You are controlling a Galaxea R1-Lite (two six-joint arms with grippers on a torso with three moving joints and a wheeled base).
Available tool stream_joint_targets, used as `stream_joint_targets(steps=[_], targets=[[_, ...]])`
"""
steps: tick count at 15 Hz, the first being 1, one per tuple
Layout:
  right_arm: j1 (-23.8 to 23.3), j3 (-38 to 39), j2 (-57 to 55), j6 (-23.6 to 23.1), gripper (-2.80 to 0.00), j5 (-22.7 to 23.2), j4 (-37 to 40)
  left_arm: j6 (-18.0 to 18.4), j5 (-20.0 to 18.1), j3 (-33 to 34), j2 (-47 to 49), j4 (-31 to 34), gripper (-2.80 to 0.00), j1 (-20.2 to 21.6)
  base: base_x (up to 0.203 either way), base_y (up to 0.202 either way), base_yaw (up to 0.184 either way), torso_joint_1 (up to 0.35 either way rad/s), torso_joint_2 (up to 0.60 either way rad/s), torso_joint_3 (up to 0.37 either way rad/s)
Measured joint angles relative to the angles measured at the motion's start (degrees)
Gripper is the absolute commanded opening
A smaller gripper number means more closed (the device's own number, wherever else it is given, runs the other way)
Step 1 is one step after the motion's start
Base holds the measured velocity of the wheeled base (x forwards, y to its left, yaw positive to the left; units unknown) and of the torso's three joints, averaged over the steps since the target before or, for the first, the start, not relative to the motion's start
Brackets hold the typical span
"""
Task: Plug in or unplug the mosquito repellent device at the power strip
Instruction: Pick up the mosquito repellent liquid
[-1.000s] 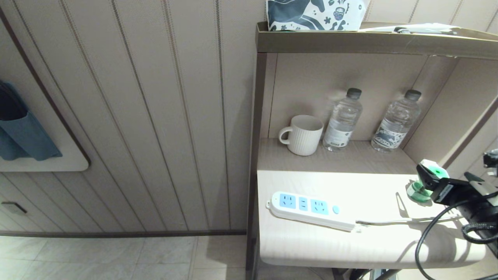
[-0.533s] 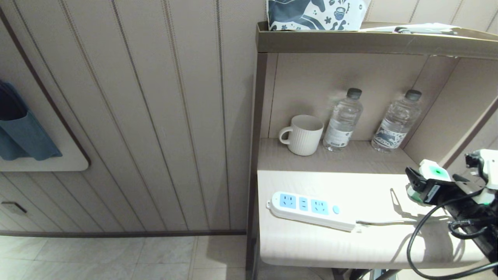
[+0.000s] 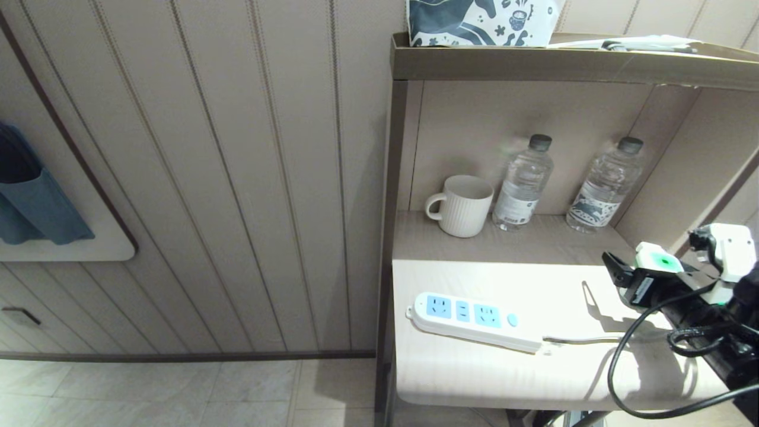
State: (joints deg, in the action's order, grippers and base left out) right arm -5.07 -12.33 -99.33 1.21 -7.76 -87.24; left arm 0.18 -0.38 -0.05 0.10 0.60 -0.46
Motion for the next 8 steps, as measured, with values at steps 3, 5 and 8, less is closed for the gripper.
stream_joint_targets(steps=[3, 5, 8], targets=[[0.05, -1.07, -0.99, 0.0, 0.0, -0.01, 0.02, -0.02, 0.02, 0.02, 0.0, 0.0, -2.8, -0.02, 0.0, 0.0, 0.0, 0.0, 0.0, 0.0], [-0.24, -1.36, -1.43, 0.0, 0.0, -0.01, 0.02, -0.01, 0.02, 0.02, 0.0, 0.02, -2.8, -0.02, 0.0, 0.0, 0.0, 0.0, 0.0, 0.0], [-0.33, -1.64, -1.81, 0.0, 0.0, -0.05, 0.0, -0.02, 0.02, 0.0, 0.0, 0.02, -2.8, -0.02, 0.0, 0.0, 0.0, 0.0, 0.0, 0.0]])
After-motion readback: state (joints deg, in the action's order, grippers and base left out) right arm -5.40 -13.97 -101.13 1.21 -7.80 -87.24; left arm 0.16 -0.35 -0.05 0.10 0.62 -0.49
